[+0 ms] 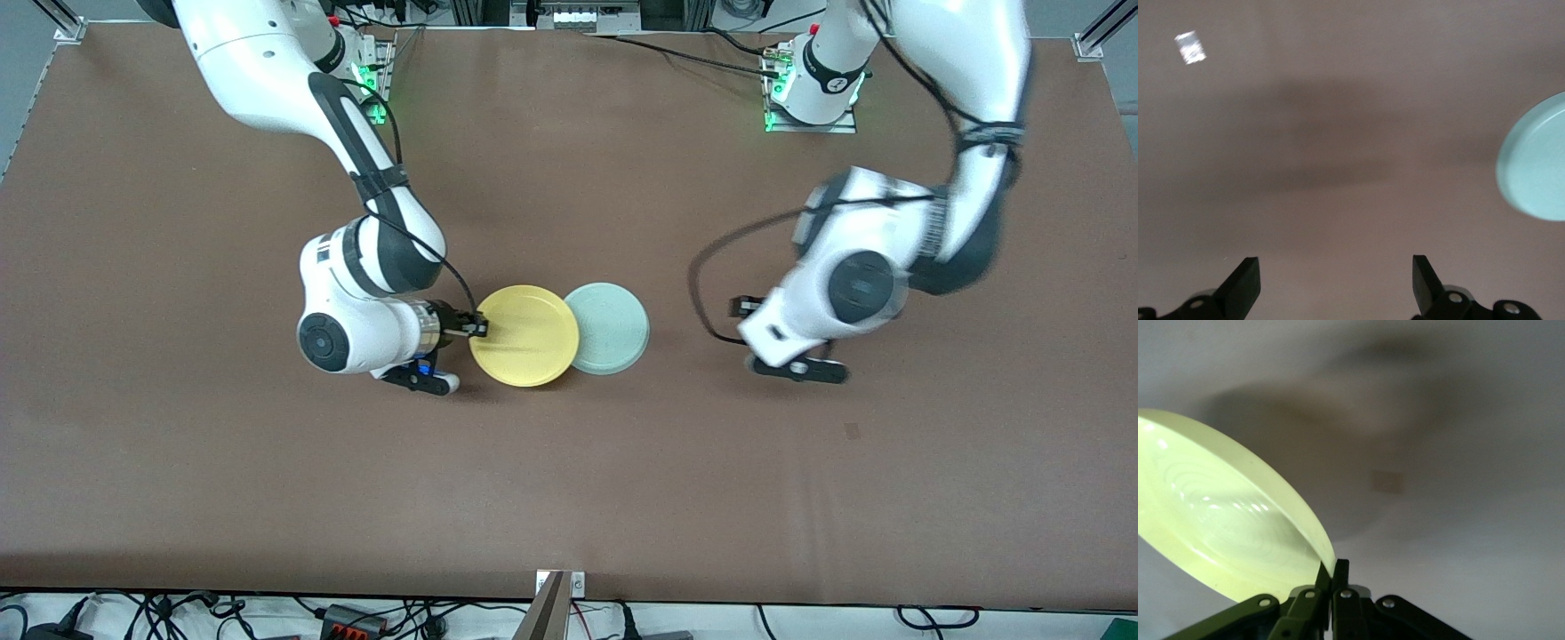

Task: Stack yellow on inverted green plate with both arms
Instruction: 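Lower the yellow plate onto the green plate while the left gripper withdraws, then open the right gripper to release the yellow plate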

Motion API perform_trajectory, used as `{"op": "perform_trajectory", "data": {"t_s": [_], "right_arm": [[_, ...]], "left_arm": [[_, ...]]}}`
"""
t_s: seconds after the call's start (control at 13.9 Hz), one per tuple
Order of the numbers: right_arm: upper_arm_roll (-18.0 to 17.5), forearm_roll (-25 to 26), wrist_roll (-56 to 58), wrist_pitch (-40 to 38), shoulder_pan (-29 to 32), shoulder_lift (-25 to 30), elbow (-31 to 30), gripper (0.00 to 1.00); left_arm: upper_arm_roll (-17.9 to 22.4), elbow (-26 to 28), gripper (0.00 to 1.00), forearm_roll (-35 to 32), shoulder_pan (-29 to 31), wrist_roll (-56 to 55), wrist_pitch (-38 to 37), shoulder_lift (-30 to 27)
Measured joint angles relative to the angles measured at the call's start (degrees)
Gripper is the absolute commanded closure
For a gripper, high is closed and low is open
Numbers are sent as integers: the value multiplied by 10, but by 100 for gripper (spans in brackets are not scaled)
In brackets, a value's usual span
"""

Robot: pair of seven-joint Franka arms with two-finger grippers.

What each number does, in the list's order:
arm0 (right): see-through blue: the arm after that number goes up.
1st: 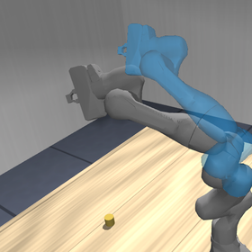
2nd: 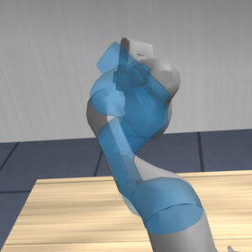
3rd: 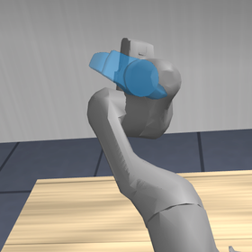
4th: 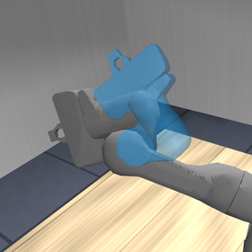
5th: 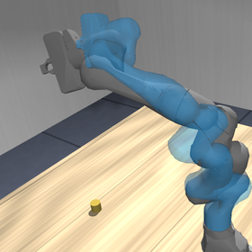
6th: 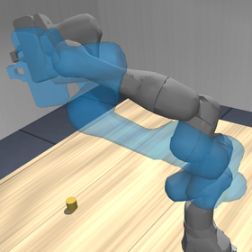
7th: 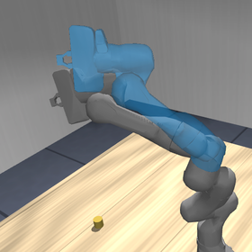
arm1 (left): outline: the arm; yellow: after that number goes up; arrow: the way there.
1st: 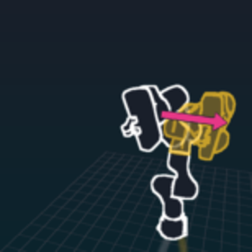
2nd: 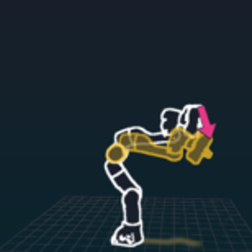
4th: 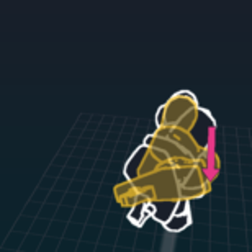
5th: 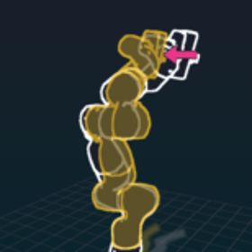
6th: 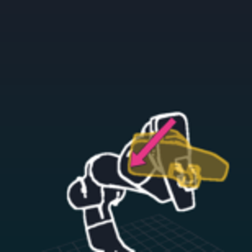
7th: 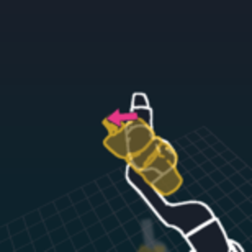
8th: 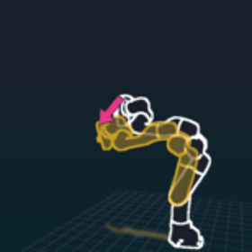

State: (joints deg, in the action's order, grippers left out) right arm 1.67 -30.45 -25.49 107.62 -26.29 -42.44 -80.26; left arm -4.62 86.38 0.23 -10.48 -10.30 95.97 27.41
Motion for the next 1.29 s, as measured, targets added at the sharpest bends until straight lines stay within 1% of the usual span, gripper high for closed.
{"op": "perform_trajectory", "data": {"t_s": [0.07, 0.14, 0.29, 0.43, 0.57, 0.86, 1.0, 1.15, 1.22, 1.29], "right_arm": [[0, -13, -13, 10, -9, -4, 1, 100], [0, -24, -30, 23, -21, -7, 1, 100], [-1, -37, -59, 54, -46, -14, 1, 100], [-1, -50, -72, 85, -64, -27, 1, 100], [-1, -69, -76, 110, -71, -39, 1, 100], [-1, -92, -76, 120, -76, -44, 1, 100], [-1, -99, -78, 132, -85, -47, 0, 100], [-1, -99, -80, 136, -94, -51, -2, 100], [-1, -99, -80, 136, -97, -53, -5, 100], [-1, -99, -80, 137, -98, -54, -8, 100]], "left_arm": [[0, 0, 0, 7, 27, 13, -20, -5], [0, 0, 0, 8, 42, 18, -38, -11], [2, 0, 0, 5, 51, 18, -69, -30], [2, 0, 0, -30, 55, 18, -79, -54], [1, -2, 0, -55, 56, 18, -79, -90], [1, 6, 0, -57, 58, 18, -84, -173], [0, 42, 0, -56, 61, 18, -63, -213], [0, 107, 0, -55, 69, 29, 9, -252], [0, 130, 0, -44, 74, 43, 37, -264], [1, 140, 0, -21, 81, 64, 53, -270]]}}
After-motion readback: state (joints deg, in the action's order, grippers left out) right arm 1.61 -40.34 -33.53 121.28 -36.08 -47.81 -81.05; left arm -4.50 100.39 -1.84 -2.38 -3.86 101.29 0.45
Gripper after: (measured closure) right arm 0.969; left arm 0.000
